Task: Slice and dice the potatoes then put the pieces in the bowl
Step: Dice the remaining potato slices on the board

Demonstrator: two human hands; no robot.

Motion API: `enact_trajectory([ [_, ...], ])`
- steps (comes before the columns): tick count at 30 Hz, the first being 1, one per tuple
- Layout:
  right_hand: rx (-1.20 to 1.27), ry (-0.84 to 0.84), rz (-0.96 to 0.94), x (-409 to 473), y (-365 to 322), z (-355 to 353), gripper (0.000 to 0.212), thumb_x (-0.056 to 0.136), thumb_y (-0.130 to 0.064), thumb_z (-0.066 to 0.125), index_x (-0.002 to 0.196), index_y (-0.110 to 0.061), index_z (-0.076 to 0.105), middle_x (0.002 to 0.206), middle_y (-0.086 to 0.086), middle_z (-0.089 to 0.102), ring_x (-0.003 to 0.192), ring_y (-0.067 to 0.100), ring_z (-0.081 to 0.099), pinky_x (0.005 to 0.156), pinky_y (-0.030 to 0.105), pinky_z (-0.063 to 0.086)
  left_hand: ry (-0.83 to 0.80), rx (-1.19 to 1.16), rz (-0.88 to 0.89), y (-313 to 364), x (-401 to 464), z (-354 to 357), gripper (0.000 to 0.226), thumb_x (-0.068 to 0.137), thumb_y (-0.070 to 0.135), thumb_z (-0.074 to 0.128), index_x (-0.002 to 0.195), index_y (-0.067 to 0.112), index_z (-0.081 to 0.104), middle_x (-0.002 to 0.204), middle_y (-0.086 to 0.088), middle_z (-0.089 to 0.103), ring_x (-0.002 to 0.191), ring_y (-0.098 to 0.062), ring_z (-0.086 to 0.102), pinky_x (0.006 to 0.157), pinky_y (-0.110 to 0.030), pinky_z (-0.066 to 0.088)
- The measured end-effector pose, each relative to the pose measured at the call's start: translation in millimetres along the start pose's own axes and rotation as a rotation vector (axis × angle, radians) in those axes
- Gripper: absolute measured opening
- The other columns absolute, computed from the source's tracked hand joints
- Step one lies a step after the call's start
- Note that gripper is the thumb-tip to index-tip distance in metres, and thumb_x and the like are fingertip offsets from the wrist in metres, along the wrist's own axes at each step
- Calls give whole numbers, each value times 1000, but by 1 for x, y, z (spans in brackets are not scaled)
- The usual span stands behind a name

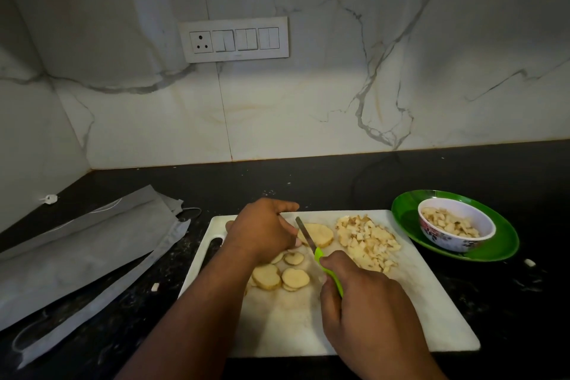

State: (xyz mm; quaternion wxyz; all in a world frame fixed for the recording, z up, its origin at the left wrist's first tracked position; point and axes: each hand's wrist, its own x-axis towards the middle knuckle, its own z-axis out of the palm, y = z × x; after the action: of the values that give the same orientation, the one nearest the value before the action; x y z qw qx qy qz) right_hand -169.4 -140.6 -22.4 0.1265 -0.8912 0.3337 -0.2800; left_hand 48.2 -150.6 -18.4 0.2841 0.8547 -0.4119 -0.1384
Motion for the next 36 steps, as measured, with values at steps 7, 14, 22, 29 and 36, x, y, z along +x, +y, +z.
enact_trajectory([
  [7,-77,-11,-43,3,0,5,22,94,-40,49,113,-37,57,77,-5,68,69,15,65,56,31,40,-30,-39,-19,0,0,1,76,61,37,86,128,60,58,108,15,76,114,-16,66,108,-56,46],
  [14,-119,-8,-48,1,-1,4,18,90,-36,52,105,-35,62,67,-7,65,58,13,62,50,30,42,-21,2,-14,5,-4,-3,76,71,33,86,136,58,55,116,13,74,119,-15,64,108,-58,46],
  [22,-87,-126,-43,3,-3,-3,28,100,-37,37,126,-32,47,100,-4,67,92,17,64,73,33,45,-10,83,-6,12,-6,-4,78,76,33,84,143,56,51,142,13,61,130,-21,56,110,-58,43],
  [29,-149,-209,-35,-6,-1,-8,29,101,-37,36,129,-34,43,106,-4,66,98,17,63,79,34,46,-75,88,-9,11,-2,-4,86,71,36,88,144,57,49,133,13,65,127,-20,57,110,-59,42],
  [36,-136,-210,-29,-6,-4,-15,27,101,-39,38,127,-34,44,104,-3,66,98,19,63,81,34,49,-148,-98,-49,-1,5,-7,82,67,26,98,139,38,62,93,11,75,109,-19,69,109,-50,49],
])
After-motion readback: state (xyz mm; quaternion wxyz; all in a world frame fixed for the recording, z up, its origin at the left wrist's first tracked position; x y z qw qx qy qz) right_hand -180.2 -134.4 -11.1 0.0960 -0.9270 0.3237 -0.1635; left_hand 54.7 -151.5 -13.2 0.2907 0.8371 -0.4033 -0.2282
